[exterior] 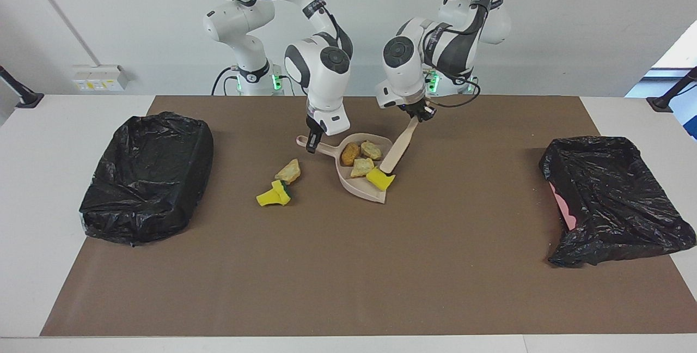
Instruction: Sweep and dump trash in bin
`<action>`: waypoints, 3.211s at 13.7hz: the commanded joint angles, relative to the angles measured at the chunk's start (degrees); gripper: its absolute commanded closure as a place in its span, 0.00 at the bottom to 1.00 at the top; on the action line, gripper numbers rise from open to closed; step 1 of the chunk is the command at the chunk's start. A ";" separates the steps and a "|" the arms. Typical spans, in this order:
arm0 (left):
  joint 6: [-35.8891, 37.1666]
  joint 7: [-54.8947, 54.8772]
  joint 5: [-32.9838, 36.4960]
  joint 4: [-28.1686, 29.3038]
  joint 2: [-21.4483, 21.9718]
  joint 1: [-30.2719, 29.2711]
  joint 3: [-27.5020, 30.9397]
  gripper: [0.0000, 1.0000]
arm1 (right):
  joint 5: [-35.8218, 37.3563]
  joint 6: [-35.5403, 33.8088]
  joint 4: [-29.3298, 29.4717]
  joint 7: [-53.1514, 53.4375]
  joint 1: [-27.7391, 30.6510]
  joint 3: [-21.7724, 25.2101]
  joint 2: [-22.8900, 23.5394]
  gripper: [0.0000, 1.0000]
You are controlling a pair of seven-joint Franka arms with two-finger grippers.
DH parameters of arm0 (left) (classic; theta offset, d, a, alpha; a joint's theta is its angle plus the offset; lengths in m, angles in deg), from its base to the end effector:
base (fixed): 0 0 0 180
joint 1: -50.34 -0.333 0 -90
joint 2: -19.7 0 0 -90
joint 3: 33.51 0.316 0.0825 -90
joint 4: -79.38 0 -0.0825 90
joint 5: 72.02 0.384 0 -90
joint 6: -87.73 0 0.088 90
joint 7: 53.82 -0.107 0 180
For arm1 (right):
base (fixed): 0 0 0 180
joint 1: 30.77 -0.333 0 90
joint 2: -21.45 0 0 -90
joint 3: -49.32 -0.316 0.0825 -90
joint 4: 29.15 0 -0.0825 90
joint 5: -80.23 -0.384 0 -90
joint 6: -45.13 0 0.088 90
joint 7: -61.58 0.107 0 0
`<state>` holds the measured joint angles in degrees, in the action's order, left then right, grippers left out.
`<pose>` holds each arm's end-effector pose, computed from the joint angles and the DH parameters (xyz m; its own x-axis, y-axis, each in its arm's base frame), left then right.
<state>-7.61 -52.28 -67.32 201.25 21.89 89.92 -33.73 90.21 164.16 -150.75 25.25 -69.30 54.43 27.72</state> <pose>0.3748 -0.3018 0.4000 0.7128 -0.5688 -0.4104 -0.6502 -0.7553 -0.0824 0.4564 0.2911 0.3492 0.2508 0.9437 -0.2155 0.9675 -0.2518 0.0233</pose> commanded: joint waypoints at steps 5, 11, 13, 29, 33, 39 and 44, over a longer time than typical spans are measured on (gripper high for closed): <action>9.11 6.25 -4.27 0.12 10.82 1.72 0.31 1.00 | -0.85 -1.95 1.10 -0.31 1.96 -0.18 -0.73 1.00; 7.80 30.60 -8.12 2.75 13.19 3.48 -1.27 1.00 | -0.93 -10.11 3.39 -11.11 10.65 -0.10 -8.10 1.00; 3.43 36.22 -9.19 5.99 14.24 6.45 -1.27 1.00 | -1.02 -11.27 4.09 -14.28 13.73 -0.01 -10.04 1.00; -26.48 60.51 -17.98 21.91 11.96 28.62 -1.27 1.00 | 2.21 -12.00 14.90 -59.97 56.00 3.16 -14.71 1.00; -28.75 59.80 -17.89 21.92 10.04 28.62 -1.10 1.00 | 5.66 -5.05 15.34 -65.42 59.70 4.38 -11.47 1.00; -29.47 59.81 -17.89 20.86 7.74 28.18 -1.01 0.36 | 15.32 4.00 12.63 -74.74 59.18 4.30 -10.49 1.00; -27.55 52.44 -17.19 14.82 6.87 20.74 -0.74 0.00 | 19.10 10.35 8.93 -81.16 59.01 3.78 -9.87 1.00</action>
<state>-36.64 4.61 -84.55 219.82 29.54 115.07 -34.65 106.88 172.54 -140.32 -52.75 -10.28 58.64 18.47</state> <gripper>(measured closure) 0.097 0.674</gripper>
